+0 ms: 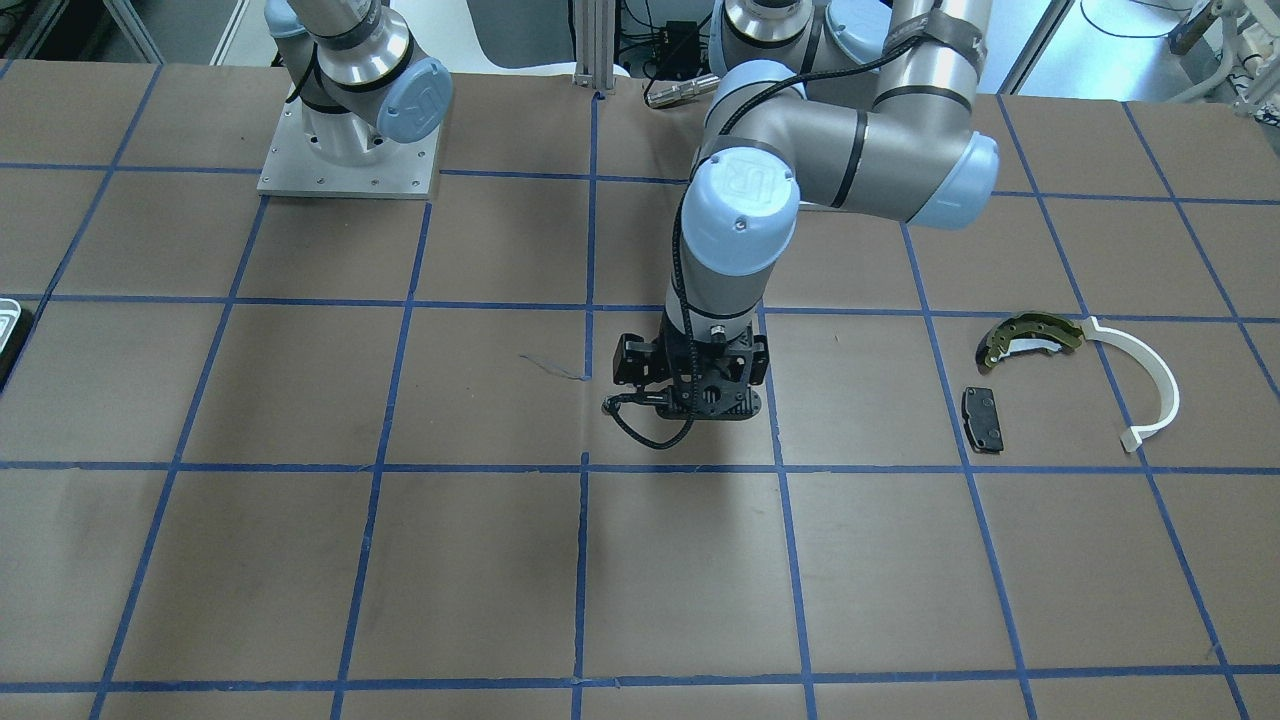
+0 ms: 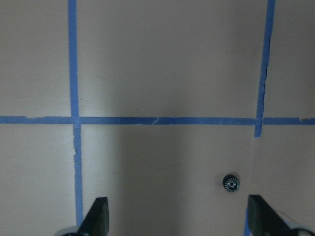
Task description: Place bearing gear from tray to pile
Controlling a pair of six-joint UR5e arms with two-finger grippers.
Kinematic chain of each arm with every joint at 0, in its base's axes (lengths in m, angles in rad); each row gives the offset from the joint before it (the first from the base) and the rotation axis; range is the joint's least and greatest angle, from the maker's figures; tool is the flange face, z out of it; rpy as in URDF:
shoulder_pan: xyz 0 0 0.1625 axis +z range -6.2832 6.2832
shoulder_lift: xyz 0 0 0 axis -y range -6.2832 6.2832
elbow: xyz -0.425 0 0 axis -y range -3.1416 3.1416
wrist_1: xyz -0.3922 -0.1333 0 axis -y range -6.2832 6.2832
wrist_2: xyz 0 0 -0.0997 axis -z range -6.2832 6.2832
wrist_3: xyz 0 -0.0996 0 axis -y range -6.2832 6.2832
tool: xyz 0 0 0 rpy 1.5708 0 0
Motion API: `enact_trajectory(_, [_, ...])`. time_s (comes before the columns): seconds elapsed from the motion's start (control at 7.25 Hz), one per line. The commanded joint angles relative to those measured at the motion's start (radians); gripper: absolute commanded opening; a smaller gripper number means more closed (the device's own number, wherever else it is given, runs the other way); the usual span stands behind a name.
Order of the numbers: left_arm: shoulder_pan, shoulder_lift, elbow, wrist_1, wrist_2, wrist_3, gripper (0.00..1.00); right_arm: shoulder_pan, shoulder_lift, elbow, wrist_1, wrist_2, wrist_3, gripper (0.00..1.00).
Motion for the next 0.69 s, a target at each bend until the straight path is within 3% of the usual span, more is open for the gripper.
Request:
enact_trajectory(0.0, [-0.043, -0.051, -0.01, 0.009, 0.003, -0.026, 1.0, -0.129, 0.1, -0.002, -0.085, 0.038, -0.351, 1.0])
enact_trajectory(0.28, [-0.067, -0.084, -0.031, 0.041, -0.009, -0.149, 1.0, -0.179, 0.181, -0.025, -0.197, 0.043, -0.547, 1.0])
enact_trajectory(0.55, [-0.093, -0.131, -0.037, 0.102, -0.017, -0.219, 1.0, -0.179, 0.252, -0.129, -0.19, 0.052, -0.702, 0.99])
